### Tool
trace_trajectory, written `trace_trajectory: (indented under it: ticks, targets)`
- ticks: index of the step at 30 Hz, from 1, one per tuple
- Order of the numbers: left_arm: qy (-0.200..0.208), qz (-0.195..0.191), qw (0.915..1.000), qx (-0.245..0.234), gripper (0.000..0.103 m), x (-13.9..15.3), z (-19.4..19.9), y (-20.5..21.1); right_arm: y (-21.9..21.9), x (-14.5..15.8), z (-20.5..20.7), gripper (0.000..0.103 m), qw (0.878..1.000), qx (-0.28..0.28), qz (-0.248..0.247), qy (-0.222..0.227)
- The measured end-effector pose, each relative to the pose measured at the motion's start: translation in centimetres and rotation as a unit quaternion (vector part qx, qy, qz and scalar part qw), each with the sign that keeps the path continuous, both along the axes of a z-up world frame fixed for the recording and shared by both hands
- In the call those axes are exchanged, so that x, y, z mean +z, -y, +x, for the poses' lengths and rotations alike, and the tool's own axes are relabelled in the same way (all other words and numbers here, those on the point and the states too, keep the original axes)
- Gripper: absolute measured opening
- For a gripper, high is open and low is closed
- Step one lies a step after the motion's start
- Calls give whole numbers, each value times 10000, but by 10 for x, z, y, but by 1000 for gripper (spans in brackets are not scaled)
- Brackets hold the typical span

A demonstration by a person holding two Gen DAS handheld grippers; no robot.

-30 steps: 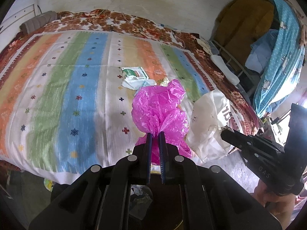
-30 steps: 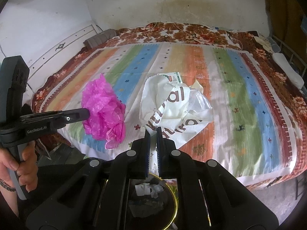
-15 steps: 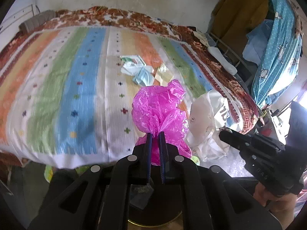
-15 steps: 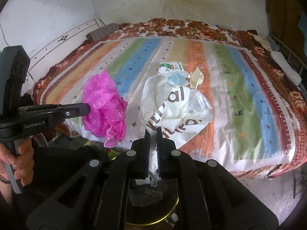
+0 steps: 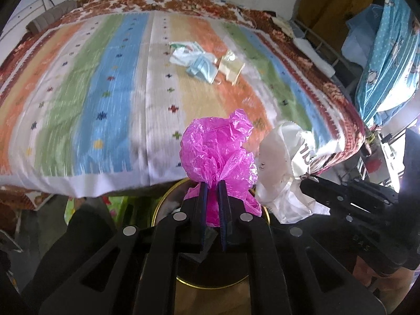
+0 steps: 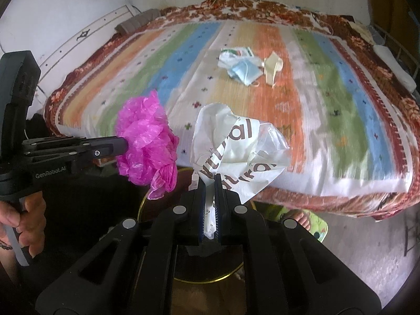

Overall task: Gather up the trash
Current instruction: 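Carry both bags over the gold-rimmed bin and open both tools, then move both open tools back to the mask and tissue on the blanket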

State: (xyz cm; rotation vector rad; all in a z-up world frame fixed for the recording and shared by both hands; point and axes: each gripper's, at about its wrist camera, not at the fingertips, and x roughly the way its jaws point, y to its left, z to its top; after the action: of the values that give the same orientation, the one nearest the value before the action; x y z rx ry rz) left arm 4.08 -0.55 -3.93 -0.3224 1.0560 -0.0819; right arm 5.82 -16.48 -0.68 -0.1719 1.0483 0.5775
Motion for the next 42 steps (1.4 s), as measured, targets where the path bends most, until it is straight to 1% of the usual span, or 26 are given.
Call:
trace_trajectory:
  ticks: [2, 7, 11, 14, 18, 19, 20, 22, 23, 24, 26, 29, 32, 36, 38, 40, 42]
  targets:
    - [-131, 29, 9999, 58, 8, -7, -1, 0, -1, -6, -2, 5, 9999, -20, -65, -78]
    - [-481, -10, 9988, 93, 8, -24, 1, 3, -6, -25, -5, 5, 9988, -16, -214, -433]
    - [-563, 16, 9984, -85, 8, -29, 2, 12, -10, -41, -4, 5, 9969, -77, -371, -686]
    - [-617, 152, 9979, -109, 8, -32, 2, 17, -7, -47, 0, 5, 9955, -165, -311, -883]
    - [-779, 191, 9967, -157, 8, -40, 4, 21, -6, -55, 2, 6, 9936, -207, -311, -1071]
    - [-829, 184, 9963, -160, 12, -43, 5, 21, -6, -58, 2, 8, 9926, -235, -323, -1144]
    - [-862, 164, 9960, -157, 14, -44, 5, 21, -6, -60, 3, 15, 9917, -244, -333, -1215]
    - [-915, 32, 9957, -160, 38, -47, 7, 20, -7, -66, 4, 25, 9897, -233, -295, -1385]
    - [-907, 25, 9958, -137, 41, -46, 7, 19, -7, -66, 5, 28, 9896, -249, -304, -1381]
    - [-893, 61, 9959, -111, 41, -46, 7, 18, -6, -67, 5, 30, 9897, -269, -305, -1374]
    - [-890, 110, 9960, -17, 41, -45, 8, 14, -5, -65, 6, 38, 9898, -307, -229, -1374]
    - [-887, 3, 9960, 58, 42, -43, 9, 9, -4, -63, 8, 41, 9903, -322, -181, -1341]
    - [-774, -136, 9968, 133, 45, -36, 11, 1, -3, -61, 9, 43, 9908, -327, -134, -1308]
    - [-547, -185, 9978, 323, 53, -23, 14, -12, -5, -55, 9, 46, 9928, -308, -157, -1146]
    - [-475, -211, 9980, 357, 56, -20, 16, -16, -8, -50, 8, 50, 9945, -228, -195, -1001]
    - [-392, -147, 9983, 404, 62, -16, 18, -18, -9, -46, 8, 51, 9956, -204, -207, -896]
    - [-314, -82, 9984, 472, 66, -12, 21, -21, -10, -43, 9, 52, 9963, -207, -193, -813]
